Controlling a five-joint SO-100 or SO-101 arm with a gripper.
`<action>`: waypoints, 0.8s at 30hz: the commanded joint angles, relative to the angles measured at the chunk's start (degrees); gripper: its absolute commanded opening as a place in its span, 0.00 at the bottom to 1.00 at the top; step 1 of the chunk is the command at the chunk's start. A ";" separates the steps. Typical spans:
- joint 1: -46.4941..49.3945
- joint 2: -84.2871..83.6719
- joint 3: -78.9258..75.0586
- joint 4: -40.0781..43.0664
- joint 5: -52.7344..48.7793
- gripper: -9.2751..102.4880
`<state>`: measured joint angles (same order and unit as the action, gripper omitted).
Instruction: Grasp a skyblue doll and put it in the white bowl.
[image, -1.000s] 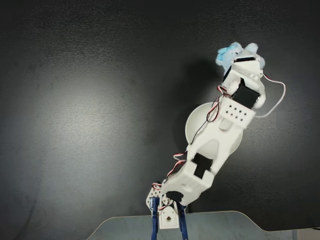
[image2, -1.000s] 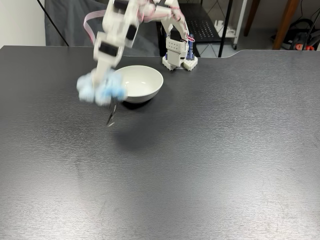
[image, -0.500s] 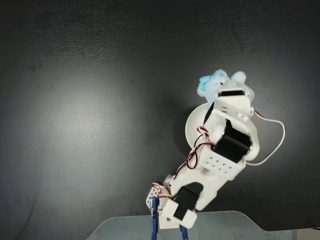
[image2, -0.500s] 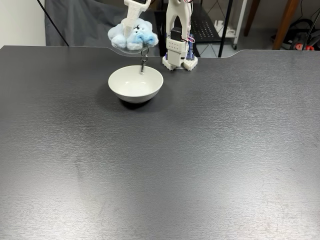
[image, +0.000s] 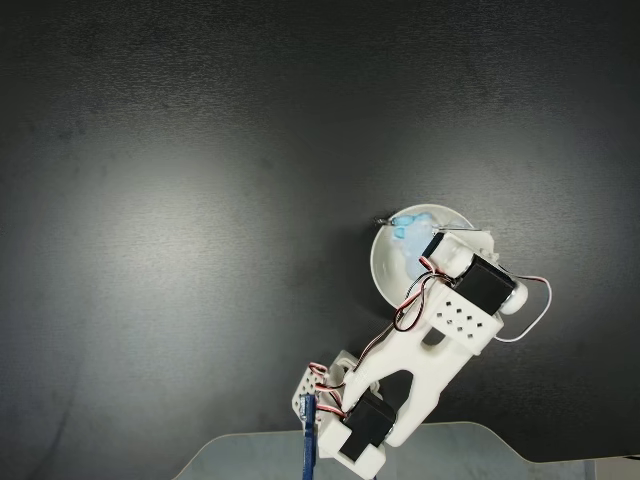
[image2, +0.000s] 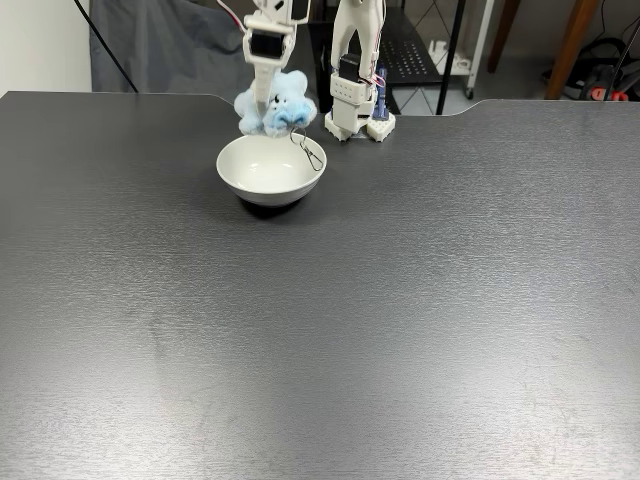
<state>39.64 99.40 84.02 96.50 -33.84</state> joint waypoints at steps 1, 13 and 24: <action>0.79 4.22 6.42 -3.96 0.00 0.07; 0.79 4.13 9.84 -6.42 0.00 0.08; 0.88 -2.11 9.93 -5.54 -0.18 0.41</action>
<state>40.08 98.35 94.39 90.44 -33.75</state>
